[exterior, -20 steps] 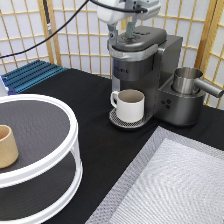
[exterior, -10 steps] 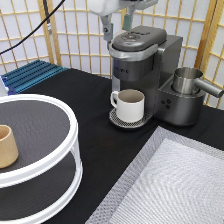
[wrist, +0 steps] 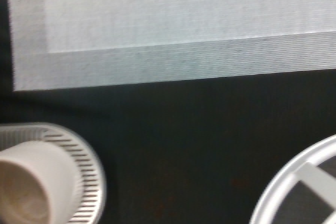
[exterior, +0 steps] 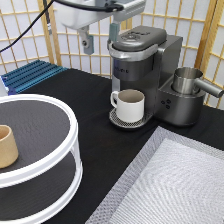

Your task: Make coffee

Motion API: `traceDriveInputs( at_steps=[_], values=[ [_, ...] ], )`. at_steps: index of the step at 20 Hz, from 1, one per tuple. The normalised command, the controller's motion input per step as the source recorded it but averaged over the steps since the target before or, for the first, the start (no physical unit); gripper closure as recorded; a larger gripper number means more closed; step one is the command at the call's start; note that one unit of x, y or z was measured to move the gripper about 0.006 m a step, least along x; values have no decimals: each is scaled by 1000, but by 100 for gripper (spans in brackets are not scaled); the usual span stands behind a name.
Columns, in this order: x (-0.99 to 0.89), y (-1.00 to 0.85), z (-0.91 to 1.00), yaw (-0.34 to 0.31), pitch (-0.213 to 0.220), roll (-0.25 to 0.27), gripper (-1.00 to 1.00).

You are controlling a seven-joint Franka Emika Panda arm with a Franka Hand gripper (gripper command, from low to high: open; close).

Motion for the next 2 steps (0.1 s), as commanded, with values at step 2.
traceDriveInputs(
  at_steps=[2],
  values=[
    [0,0,0,0,0,0,-100]
  ],
)
